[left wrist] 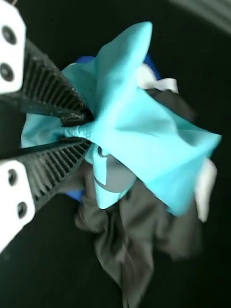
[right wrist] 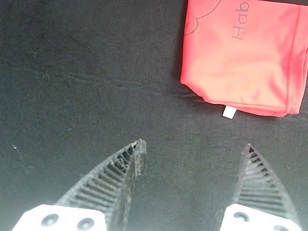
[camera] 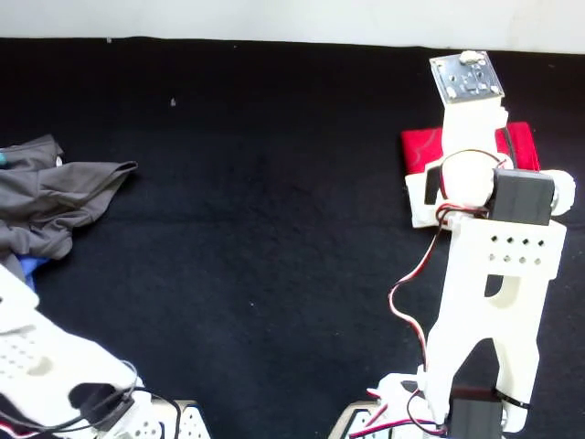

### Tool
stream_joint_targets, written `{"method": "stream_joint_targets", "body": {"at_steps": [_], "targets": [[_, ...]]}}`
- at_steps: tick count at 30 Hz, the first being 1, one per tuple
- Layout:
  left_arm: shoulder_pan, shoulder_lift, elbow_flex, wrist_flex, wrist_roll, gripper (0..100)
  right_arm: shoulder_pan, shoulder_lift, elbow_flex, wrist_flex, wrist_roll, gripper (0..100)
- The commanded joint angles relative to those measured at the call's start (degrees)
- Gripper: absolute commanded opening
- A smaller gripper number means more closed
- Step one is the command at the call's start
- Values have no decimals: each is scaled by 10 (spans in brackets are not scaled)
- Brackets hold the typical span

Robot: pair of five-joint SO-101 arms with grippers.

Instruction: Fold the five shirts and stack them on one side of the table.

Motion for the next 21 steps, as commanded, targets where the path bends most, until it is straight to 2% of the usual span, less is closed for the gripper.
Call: {"method": "stream_joint_targets", "body": {"at_steps": [1, 5, 12, 15, 18, 21], "targets": [[83, -124, -22, 4, 24, 9, -4, -21, 1, 3, -5, 299], [218, -235, 46, 4, 25, 8, 14, -20, -1, 3, -5, 299], [475, -383, 291, 3, 29, 8, 78, -16, -2, 3, -5, 299], [565, -409, 375, 3, 86, 8, 102, -15, -2, 3, -5, 299], [622, -400, 463, 3, 122, 8, 117, -15, -1, 2, -5, 299], [633, -364, 588, -28, 121, 8, 123, -16, 0, 2, -5, 299]]}}
